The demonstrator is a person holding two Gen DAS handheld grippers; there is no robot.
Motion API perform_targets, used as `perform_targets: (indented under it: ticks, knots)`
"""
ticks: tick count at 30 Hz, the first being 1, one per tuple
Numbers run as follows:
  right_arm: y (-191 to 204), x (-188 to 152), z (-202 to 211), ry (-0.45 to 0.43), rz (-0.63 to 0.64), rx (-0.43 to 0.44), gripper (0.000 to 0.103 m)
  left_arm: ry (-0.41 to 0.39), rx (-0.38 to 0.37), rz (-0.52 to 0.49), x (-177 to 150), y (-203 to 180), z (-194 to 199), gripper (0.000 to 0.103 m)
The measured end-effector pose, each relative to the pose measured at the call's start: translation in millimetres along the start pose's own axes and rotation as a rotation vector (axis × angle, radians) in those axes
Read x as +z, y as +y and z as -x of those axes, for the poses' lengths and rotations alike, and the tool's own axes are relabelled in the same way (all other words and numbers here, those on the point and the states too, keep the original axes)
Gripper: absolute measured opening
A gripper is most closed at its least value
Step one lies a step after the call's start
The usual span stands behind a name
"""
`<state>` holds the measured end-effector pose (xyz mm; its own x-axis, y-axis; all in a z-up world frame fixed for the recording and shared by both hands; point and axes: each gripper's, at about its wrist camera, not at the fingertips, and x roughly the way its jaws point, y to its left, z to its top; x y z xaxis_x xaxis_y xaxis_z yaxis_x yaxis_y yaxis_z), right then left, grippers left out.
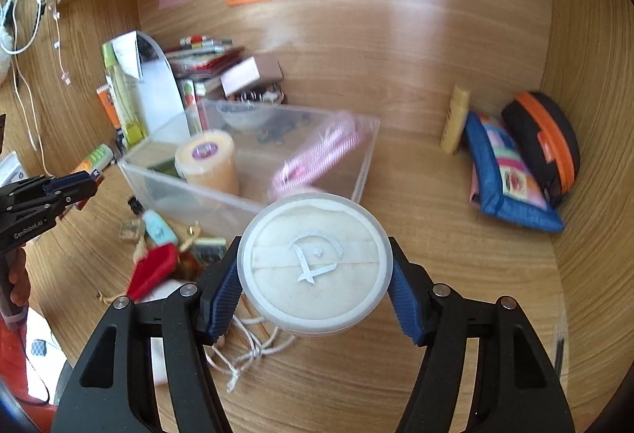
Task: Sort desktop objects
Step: 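Carry the blue box and white lid into the clear bin and release both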
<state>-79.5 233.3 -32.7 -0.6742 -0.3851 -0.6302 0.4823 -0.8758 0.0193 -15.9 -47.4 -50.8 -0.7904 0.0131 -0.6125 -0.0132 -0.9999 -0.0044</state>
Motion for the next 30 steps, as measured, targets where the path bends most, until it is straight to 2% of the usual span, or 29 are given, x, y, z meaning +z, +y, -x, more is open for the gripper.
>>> perform_targets:
  ticks: [13, 22, 30]
  knots:
    - [15, 38, -21, -0.044, 0.016, 0.073, 0.062, -0.026, -0.043, 0.046, 39, 4, -26, 0.026]
    - [22, 73, -39, -0.057, 0.040, 0.079, 0.062, -0.038, -0.035, 0.033, 68, 4, -51, 0.026]
    - [24, 92, -68, -0.029, 0.032, 0.071, 0.062, -0.033, -0.053, 0.020, 95, -5, -74, 0.026]
